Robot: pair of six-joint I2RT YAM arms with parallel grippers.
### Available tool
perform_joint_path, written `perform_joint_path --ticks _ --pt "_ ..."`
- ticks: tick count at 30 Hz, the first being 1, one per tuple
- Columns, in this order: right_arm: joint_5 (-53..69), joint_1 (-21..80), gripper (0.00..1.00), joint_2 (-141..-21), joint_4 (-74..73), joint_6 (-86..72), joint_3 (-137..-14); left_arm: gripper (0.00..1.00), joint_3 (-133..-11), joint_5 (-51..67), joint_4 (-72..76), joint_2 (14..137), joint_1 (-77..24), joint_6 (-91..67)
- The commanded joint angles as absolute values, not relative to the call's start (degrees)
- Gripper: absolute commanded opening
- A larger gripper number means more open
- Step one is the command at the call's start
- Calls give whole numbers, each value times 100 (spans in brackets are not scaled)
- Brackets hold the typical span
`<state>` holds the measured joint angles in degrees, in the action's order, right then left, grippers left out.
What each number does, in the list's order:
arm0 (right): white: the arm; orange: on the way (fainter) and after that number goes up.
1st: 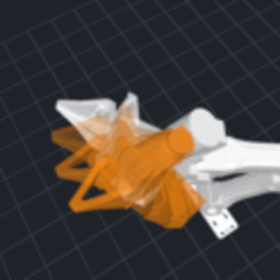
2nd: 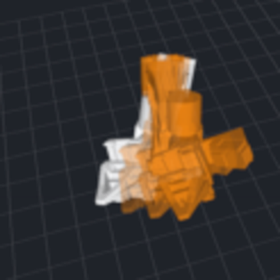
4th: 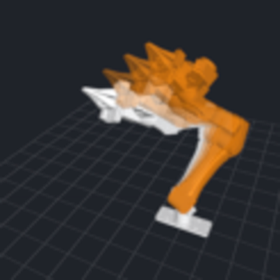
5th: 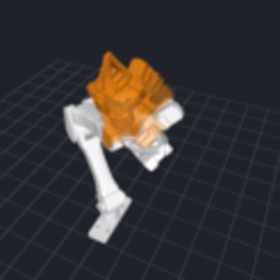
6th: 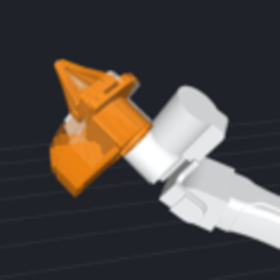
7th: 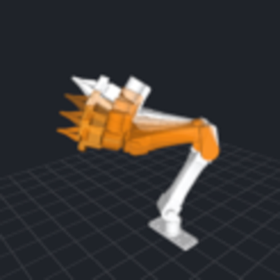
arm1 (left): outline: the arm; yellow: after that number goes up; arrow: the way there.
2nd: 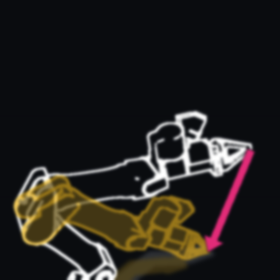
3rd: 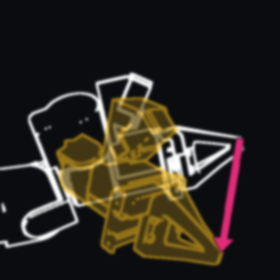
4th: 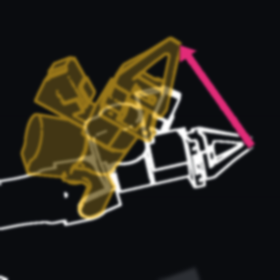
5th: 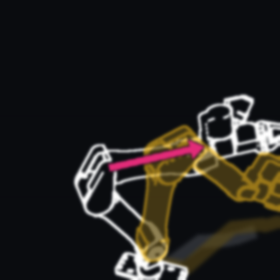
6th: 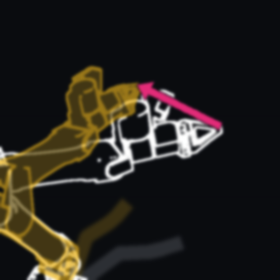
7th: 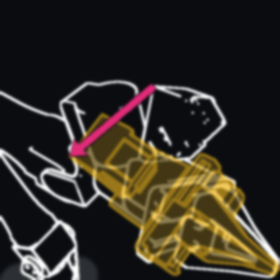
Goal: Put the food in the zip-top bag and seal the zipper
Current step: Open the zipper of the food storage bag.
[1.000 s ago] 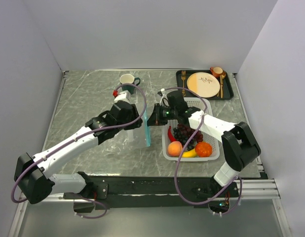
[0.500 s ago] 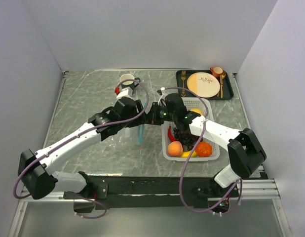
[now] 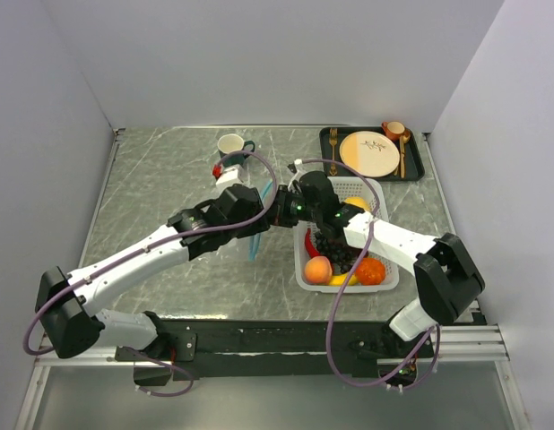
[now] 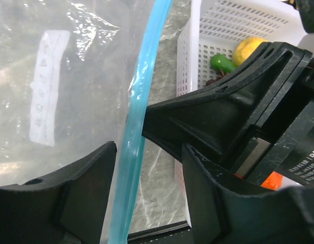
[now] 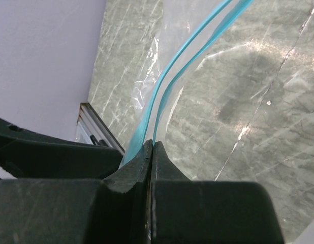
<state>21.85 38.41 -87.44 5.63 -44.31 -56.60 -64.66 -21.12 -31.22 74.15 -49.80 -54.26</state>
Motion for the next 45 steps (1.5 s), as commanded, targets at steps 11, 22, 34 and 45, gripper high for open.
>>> perform_joint_path --ticks 11,22,34,45 --pt "1731 3841 0 -8306 510 -4324 -5836 62 -6267 -2514 -3331 7031 -5133 -4948" --pt "1758 3841 0 -8200 422 -4193 -5836 45 -6504 -3014 -3647 7576 -5177 -5115" --pt "1714 3902 0 -8350 35 -3955 -5977 50 -7031 -3454 -3648 7726 -5168 -5124" --pt "1758 3911 0 -8288 79 -3938 -5959 44 -7136 -3471 -3559 7989 -5185 -5045"
